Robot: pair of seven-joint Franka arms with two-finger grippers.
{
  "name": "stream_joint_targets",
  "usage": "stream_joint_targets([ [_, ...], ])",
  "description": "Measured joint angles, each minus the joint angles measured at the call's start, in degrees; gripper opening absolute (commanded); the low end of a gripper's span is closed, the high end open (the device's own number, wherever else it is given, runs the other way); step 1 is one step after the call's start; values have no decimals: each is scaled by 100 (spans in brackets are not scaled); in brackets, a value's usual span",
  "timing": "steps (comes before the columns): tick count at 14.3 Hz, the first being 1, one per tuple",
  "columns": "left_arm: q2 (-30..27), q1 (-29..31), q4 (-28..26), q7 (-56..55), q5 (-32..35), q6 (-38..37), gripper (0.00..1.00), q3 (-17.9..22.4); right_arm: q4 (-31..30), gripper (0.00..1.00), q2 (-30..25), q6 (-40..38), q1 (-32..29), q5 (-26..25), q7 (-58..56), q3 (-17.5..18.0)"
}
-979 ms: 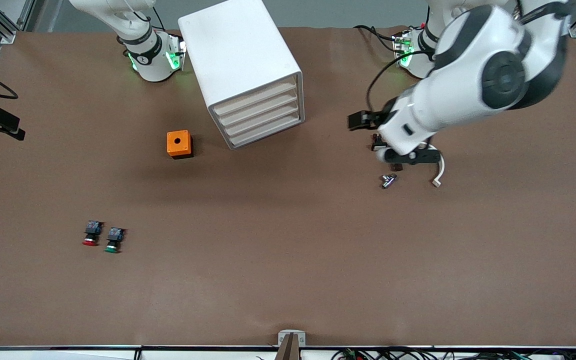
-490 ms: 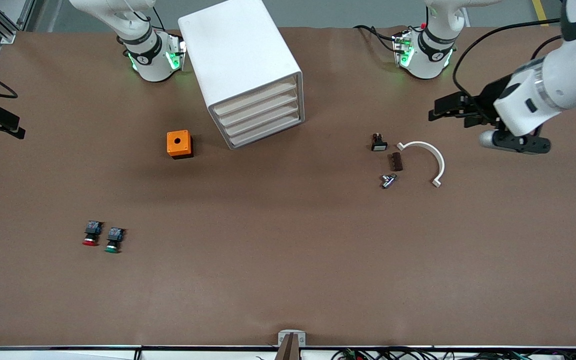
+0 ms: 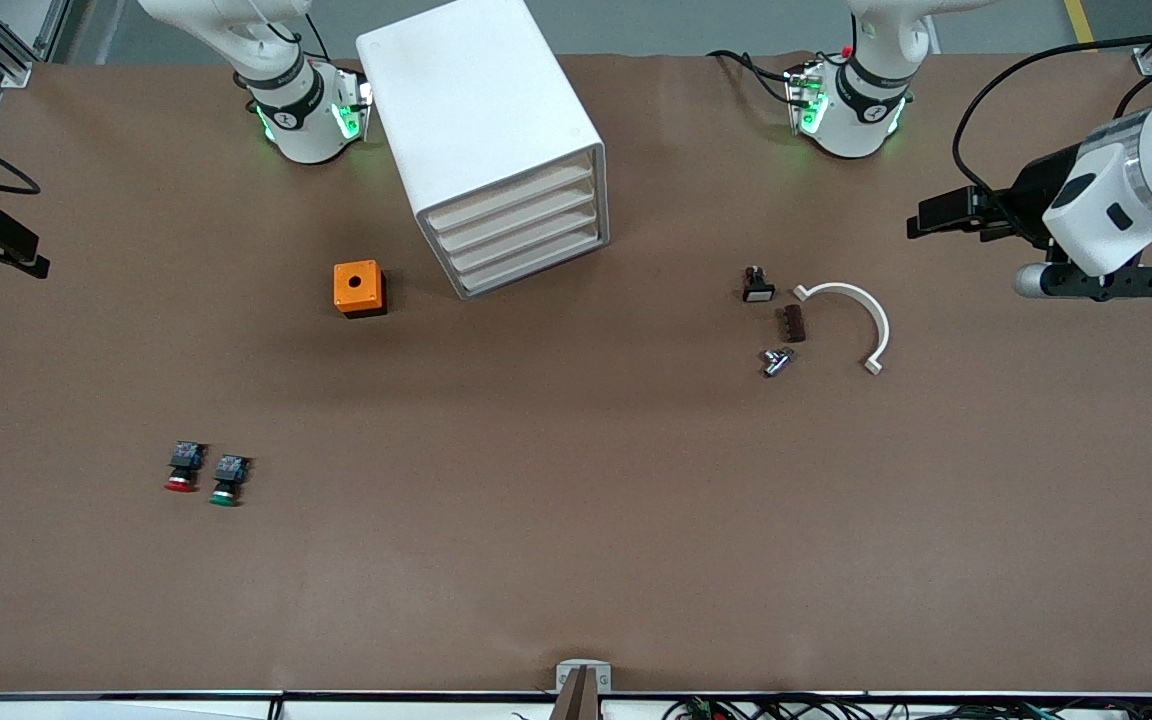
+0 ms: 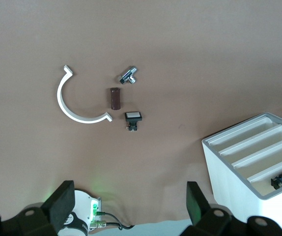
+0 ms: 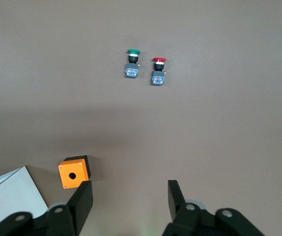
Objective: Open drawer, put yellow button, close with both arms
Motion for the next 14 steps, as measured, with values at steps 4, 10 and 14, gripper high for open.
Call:
stream_joint_targets([
  [4,-18,67,9,135,654,-52,100,14,0,100,0,-9,0,183,3,-22],
  [10,-276,551,-115,1026,945,-97,100,29,3,100,0,-6,0,204,3,-34],
  [14,-804,789,-918,1274,946,575,100,31,26,100,0,-1,0,208,3,-29],
])
